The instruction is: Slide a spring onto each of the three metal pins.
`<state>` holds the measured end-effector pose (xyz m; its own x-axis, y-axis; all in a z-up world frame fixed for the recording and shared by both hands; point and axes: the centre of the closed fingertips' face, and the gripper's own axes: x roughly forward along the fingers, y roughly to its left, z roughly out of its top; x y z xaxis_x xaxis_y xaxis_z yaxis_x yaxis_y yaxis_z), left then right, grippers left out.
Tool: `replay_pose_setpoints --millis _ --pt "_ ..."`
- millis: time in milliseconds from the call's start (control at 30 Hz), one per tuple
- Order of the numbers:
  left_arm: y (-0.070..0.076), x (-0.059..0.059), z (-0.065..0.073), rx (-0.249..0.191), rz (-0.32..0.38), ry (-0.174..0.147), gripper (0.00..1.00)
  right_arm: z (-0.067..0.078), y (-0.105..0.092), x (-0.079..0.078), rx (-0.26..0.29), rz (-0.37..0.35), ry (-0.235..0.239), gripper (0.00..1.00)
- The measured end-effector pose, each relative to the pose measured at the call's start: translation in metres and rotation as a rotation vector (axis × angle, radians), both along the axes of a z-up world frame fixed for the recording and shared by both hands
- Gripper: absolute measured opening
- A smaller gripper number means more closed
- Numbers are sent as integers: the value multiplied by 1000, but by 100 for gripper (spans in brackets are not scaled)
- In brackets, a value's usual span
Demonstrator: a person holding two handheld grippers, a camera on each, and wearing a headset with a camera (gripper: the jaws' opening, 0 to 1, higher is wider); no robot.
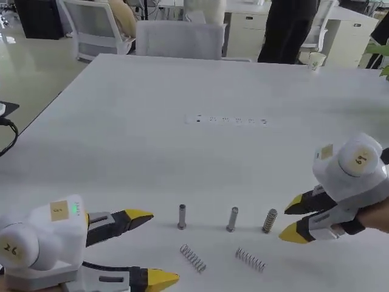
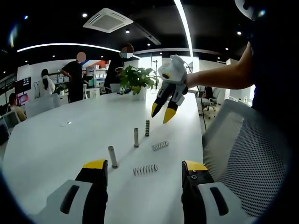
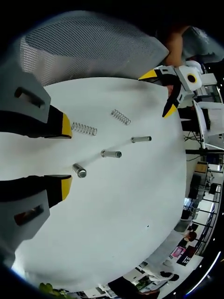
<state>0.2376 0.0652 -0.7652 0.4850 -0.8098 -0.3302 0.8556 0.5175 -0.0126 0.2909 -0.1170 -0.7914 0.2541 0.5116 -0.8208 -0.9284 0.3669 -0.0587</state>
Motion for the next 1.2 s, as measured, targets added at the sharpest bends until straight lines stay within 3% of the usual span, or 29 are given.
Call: replay_pose_setpoints --millis 367,467,733,1200 --pt "2 -2 3 2 6 -5 60 3 0 -14 80 -38 -23 30" --pt "2 -3 5 1 7 -6 60 7 2 -19 127 -54 -23 30" --pt "0 -8 5 2 7 -8 60 6 9 -32 192 -44 -44 29" --pt "1 -12 4 -3 17 -11 60 -10 15 -47 198 -44 -16 29"
